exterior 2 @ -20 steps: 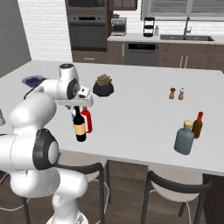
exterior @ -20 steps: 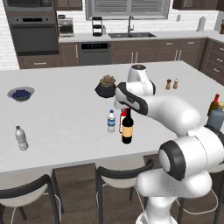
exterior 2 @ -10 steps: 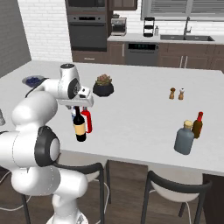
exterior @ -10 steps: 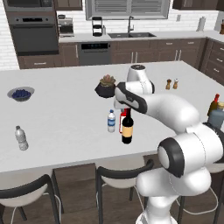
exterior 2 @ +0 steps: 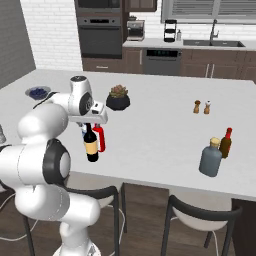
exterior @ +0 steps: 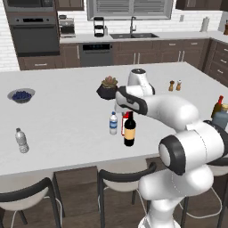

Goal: Move the plastic bottles in the middle to the plastics group, and the glass bottles in the middle to the glass group.

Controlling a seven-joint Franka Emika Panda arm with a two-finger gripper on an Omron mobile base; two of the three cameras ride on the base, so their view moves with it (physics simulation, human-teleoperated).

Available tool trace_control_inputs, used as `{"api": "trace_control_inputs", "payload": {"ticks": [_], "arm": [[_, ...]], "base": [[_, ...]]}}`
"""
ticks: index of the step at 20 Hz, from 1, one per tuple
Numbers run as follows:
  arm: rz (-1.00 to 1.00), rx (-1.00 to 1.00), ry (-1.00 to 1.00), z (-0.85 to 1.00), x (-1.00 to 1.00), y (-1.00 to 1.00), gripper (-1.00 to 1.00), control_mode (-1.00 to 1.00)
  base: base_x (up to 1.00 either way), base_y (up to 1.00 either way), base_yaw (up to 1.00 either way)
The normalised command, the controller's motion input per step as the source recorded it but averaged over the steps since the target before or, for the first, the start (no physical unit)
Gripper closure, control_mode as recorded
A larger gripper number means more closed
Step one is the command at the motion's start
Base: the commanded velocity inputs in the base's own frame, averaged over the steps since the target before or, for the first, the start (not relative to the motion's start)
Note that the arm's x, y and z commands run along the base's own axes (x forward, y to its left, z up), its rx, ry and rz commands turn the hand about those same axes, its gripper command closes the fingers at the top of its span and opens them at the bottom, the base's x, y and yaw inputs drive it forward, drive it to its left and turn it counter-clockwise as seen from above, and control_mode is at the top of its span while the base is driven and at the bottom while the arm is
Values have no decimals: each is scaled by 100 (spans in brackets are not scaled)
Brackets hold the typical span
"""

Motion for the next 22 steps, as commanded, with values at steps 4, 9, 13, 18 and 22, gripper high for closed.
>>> {"api": "trace_control_inputs", "payload": {"ticks": [4,9,13,18,22], "arm": [[0,0,0,-6,0,6,-100,-100],[-1,0,0,-8,0,3,100,-100],[-6,0,0,-19,0,-2,100,-100],[-10,0,0,-16,-1,-14,100,-100],[-15,0,0,-1,-6,-53,100,-100]], "base": [[0,0,0],[0,0,0],[0,0,0],[0,0,0],[0,0,0]]}}
